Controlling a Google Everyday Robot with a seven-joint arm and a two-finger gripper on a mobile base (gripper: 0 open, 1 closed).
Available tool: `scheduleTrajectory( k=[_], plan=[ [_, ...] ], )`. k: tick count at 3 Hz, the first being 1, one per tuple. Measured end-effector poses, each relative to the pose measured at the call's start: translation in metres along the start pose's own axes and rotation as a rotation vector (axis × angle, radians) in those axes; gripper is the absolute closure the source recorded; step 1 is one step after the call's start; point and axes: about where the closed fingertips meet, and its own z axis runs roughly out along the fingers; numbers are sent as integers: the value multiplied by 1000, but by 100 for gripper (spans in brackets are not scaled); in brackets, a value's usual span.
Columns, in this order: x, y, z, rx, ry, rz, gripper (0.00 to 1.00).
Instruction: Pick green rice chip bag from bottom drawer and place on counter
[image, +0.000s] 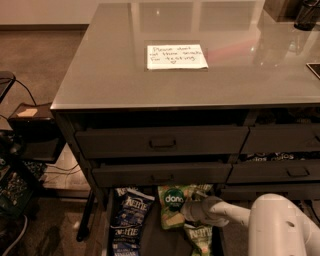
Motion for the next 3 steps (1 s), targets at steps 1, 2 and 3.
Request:
scheduleTrajectory(
  k=[1, 2, 3],
  plan=[
    [-3, 9, 11, -38, 1, 6, 16],
    [-6, 15, 16, -53, 5, 3, 38],
    [-10, 19, 15, -41, 26, -29, 61]
  ],
)
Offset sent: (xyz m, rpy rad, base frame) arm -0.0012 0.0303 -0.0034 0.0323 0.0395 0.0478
